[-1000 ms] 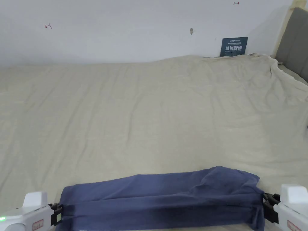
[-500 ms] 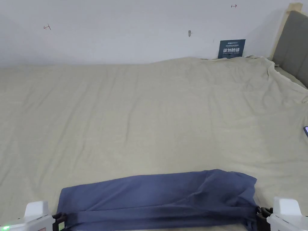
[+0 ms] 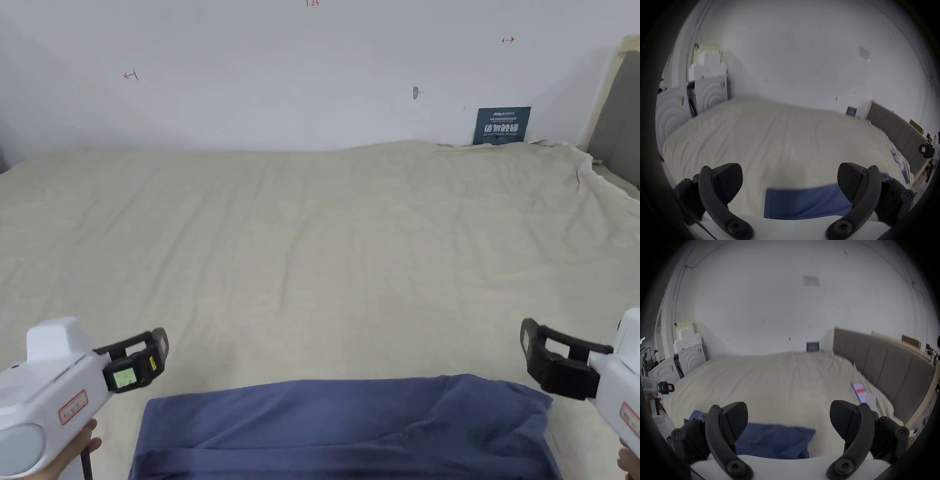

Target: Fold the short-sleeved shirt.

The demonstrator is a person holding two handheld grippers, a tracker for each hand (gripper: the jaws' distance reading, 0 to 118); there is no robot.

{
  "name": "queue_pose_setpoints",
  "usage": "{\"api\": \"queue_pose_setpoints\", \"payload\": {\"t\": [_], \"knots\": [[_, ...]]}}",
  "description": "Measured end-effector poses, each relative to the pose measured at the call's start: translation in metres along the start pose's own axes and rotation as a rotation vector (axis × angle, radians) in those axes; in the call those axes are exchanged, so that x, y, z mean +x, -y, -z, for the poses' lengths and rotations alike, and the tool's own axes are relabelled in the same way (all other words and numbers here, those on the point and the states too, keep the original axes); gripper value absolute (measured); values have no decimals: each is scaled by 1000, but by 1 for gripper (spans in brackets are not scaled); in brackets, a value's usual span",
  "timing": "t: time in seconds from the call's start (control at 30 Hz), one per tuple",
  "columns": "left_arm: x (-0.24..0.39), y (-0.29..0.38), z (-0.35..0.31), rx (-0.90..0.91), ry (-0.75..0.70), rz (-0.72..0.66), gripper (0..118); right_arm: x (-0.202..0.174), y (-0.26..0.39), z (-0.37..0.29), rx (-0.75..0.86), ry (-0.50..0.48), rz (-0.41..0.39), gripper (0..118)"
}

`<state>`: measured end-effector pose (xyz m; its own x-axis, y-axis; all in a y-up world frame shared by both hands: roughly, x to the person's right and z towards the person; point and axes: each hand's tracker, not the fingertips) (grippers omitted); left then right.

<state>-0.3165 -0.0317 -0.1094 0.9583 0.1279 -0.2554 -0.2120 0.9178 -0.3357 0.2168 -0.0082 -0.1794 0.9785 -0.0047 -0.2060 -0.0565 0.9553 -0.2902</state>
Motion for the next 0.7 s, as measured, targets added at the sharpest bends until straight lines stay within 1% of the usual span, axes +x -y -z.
{"api": "queue_pose_setpoints", "payload": {"t": [0.03, 0.07, 0.1, 0.13, 0.17, 0.2, 0.23, 0.27, 0.3, 0.37, 0.4, 0.43, 0.6, 0.67, 0.7], "knots": [[4, -4, -2, 43, -2, 18, 113, -7, -7, -1, 30, 7, -10, 103], [9, -7, -4, 75, -33, 32, 107, -11, -12, -1, 45, 15, -19, 102], [13, -10, -6, 101, -34, 42, 92, -15, -16, -1, 59, 18, -16, 99], [17, -11, -8, 126, -31, 58, 77, -17, -19, 0, 56, 9, -15, 91], [20, -12, -11, 147, -19, 68, 63, -20, -22, 0, 69, 1, -13, 78], [23, -12, -13, 152, -9, 66, 45, -23, -23, 0, 81, 0, -11, 58], [25, -11, -13, 162, -6, 71, 45, -26, -24, 0, 88, 0, -13, 52], [28, -10, -13, 160, -9, 73, 41, -29, -25, -1, 105, 5, -15, 46], [30, -10, -13, 157, -6, 81, 34, -31, -26, -1, 109, 10, -20, 36], [32, -9, -11, 138, 8, 101, 8, -36, -26, -2, 125, 21, -24, 5], [32, -8, -11, 128, 10, 98, 0, -36, -25, -3, 132, 19, -26, 2], [32, -7, -10, 107, 29, 96, 0, -34, -26, -1, 138, 12, -26, 0], [29, -3, -6, 81, 39, 84, 0, -35, -25, 1, 145, 12, -45, 0], [24, -3, -1, 33, 60, 69, 0, -35, -26, 1, 139, 6, -40, 0], [20, -4, 5, -19, 81, 50, 0, -34, -26, 2, 138, 6, -38, 0]]}}
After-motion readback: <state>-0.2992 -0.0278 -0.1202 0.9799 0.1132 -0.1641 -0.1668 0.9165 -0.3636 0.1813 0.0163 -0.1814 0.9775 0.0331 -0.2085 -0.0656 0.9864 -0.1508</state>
